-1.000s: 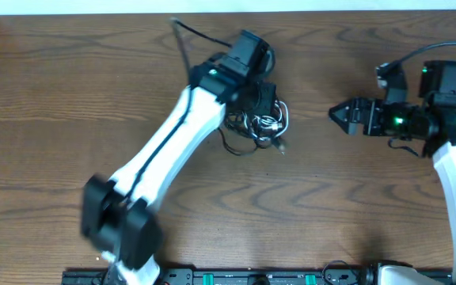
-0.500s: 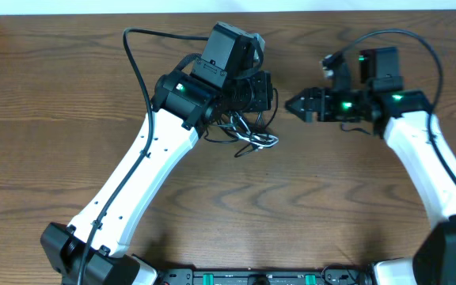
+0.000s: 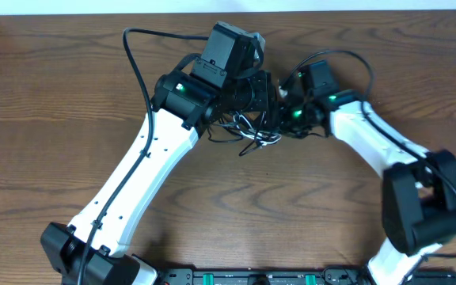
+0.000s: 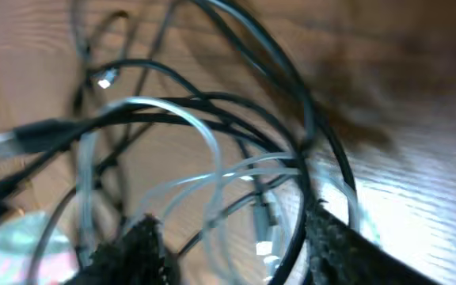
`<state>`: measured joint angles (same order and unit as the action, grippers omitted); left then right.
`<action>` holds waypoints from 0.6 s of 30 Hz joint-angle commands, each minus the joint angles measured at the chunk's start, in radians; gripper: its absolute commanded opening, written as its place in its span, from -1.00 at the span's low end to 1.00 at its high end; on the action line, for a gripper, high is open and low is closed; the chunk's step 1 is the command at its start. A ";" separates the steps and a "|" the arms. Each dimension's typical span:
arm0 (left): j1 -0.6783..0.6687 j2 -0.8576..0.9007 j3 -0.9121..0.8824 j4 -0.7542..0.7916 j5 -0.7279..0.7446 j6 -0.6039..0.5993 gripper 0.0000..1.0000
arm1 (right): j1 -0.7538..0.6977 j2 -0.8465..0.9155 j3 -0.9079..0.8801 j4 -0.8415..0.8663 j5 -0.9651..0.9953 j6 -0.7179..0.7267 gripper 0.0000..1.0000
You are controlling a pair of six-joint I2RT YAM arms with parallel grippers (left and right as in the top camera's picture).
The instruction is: Untangle cables
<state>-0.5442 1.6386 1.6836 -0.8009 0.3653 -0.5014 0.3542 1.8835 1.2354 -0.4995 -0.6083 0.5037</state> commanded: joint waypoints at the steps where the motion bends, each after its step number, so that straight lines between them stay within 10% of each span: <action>1: 0.018 0.001 0.015 0.010 -0.015 -0.009 -0.85 | 0.020 0.034 0.013 0.013 0.044 0.080 -0.17; 7: 0.084 0.001 0.015 0.000 -0.049 0.008 -0.85 | 0.011 0.022 0.014 0.013 0.086 0.079 -0.95; 18: 0.230 0.003 -0.003 -0.135 -0.243 0.044 -0.85 | -0.068 -0.147 0.015 -0.002 0.086 0.003 -0.97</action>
<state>-0.3367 1.6409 1.6836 -0.9192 0.1719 -0.4896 0.3016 1.8271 1.2354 -0.5014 -0.5259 0.5423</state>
